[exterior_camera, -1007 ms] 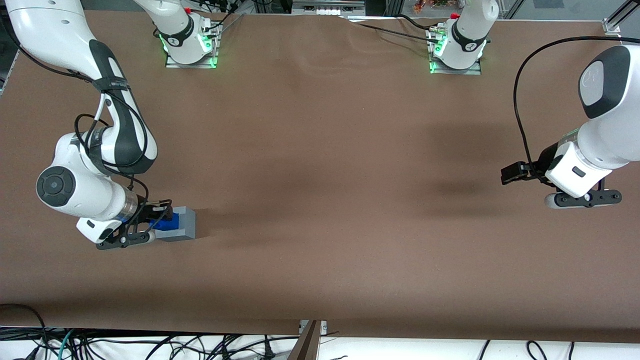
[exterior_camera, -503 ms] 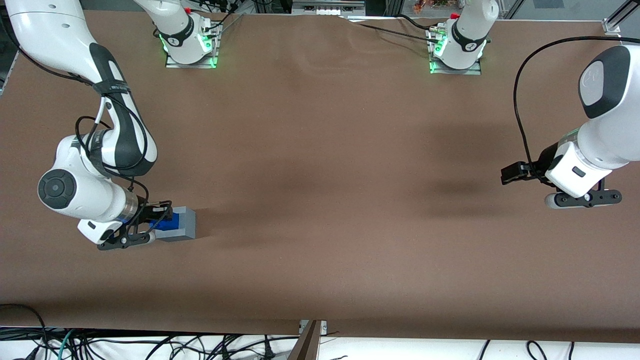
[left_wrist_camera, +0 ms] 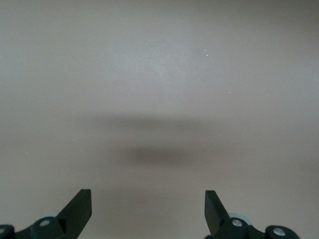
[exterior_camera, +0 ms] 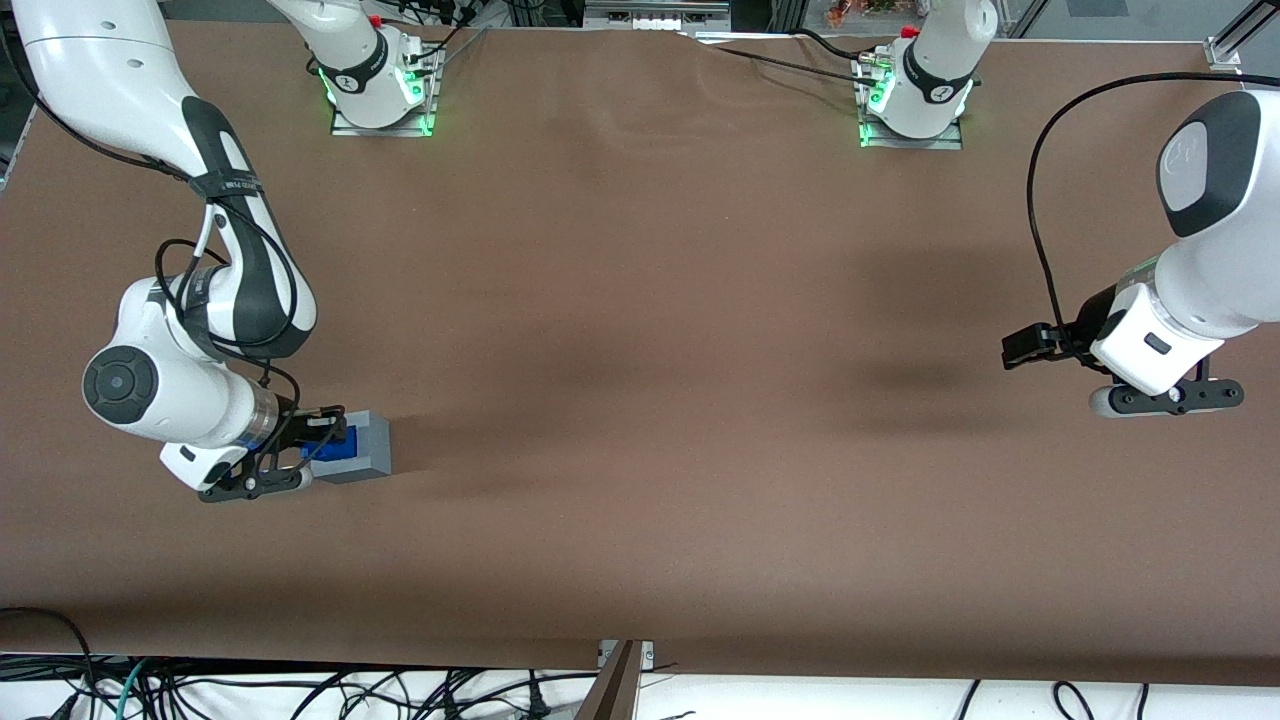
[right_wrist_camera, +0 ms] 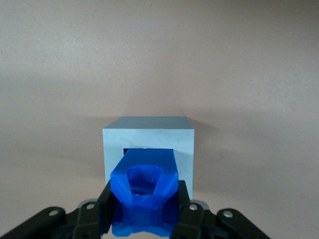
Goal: Insert blue part into gray base with right arm
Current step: 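Open the right gripper and withdraw it up from the base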
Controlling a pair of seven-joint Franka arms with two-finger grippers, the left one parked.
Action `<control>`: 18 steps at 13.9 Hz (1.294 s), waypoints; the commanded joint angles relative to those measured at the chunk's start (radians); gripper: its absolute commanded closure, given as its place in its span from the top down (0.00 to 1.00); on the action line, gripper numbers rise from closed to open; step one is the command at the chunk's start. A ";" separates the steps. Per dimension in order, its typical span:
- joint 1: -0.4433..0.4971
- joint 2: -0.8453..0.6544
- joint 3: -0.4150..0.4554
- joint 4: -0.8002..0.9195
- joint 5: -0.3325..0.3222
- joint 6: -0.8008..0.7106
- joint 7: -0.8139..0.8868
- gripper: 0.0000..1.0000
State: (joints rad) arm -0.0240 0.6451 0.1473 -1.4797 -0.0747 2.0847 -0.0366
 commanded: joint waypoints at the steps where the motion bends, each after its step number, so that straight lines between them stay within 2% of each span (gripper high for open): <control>1: -0.005 0.022 0.003 0.025 0.009 0.006 -0.003 0.86; 2: -0.005 0.021 0.003 0.026 0.010 0.008 -0.003 0.98; 10: 0.001 -0.070 0.006 0.026 0.016 -0.024 0.021 0.99; 17: 0.003 -0.387 0.012 0.004 0.023 -0.417 0.072 0.99; 18: 0.001 -0.428 0.012 -0.016 0.042 -0.442 0.072 0.99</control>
State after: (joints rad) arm -0.0196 0.3127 0.1579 -1.4282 -0.0627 1.6884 0.0222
